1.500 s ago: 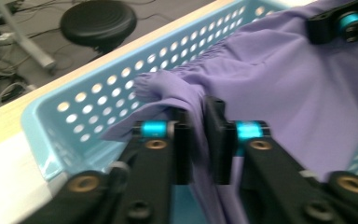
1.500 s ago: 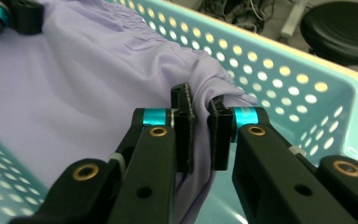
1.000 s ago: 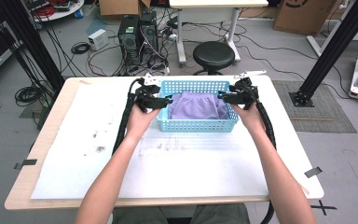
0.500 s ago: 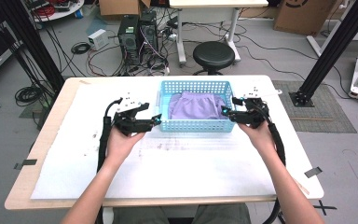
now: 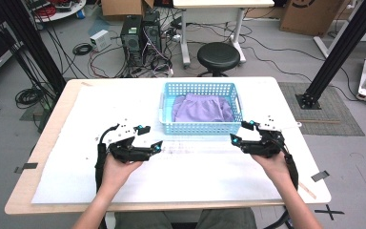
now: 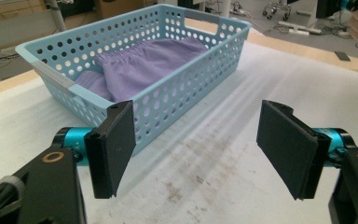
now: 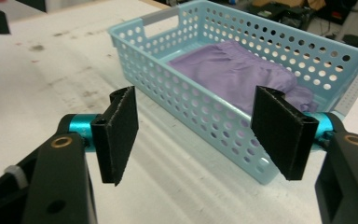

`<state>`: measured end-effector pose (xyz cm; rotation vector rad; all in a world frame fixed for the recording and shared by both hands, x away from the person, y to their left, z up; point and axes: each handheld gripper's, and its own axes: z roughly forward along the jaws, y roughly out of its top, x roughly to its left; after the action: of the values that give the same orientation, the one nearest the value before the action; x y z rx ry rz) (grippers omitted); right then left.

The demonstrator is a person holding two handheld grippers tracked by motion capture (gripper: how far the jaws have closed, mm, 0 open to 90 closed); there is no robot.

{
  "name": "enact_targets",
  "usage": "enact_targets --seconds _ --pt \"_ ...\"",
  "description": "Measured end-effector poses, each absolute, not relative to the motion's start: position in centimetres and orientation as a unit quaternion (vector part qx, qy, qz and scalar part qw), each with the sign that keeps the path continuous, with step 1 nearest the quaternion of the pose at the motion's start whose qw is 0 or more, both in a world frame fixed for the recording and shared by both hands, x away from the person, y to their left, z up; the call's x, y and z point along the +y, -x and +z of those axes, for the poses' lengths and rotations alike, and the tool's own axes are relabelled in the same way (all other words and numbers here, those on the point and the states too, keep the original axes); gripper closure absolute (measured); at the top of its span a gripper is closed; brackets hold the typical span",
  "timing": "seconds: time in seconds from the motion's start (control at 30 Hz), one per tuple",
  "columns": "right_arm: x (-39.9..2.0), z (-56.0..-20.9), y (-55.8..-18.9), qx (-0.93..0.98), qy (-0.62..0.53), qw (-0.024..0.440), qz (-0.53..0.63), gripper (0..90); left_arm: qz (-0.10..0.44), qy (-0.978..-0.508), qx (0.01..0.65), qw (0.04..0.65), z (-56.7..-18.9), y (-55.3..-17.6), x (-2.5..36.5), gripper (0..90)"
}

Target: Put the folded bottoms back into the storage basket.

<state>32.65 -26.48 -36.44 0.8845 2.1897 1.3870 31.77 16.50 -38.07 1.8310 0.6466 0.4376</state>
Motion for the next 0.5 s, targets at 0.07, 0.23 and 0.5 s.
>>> enact_targets --seconds 0.07,0.23,0.5 --pt "-26.8 -36.7 -32.3 0.778 -0.316 0.196 0.506 30.7 0.186 -0.769 0.266 0.55 -38.2 -31.5 16.7 27.6" --pt "-27.2 -37.5 -32.1 0.778 -0.316 0.184 0.511 25.9 0.19 -0.767 0.25 0.559 -38.4 -30.9 16.8 27.7" --pt "-27.5 -38.5 -32.0 0.781 -0.31 0.178 0.513 22.6 0.177 -0.775 0.25 0.552 -39.5 -31.3 16.2 27.6"
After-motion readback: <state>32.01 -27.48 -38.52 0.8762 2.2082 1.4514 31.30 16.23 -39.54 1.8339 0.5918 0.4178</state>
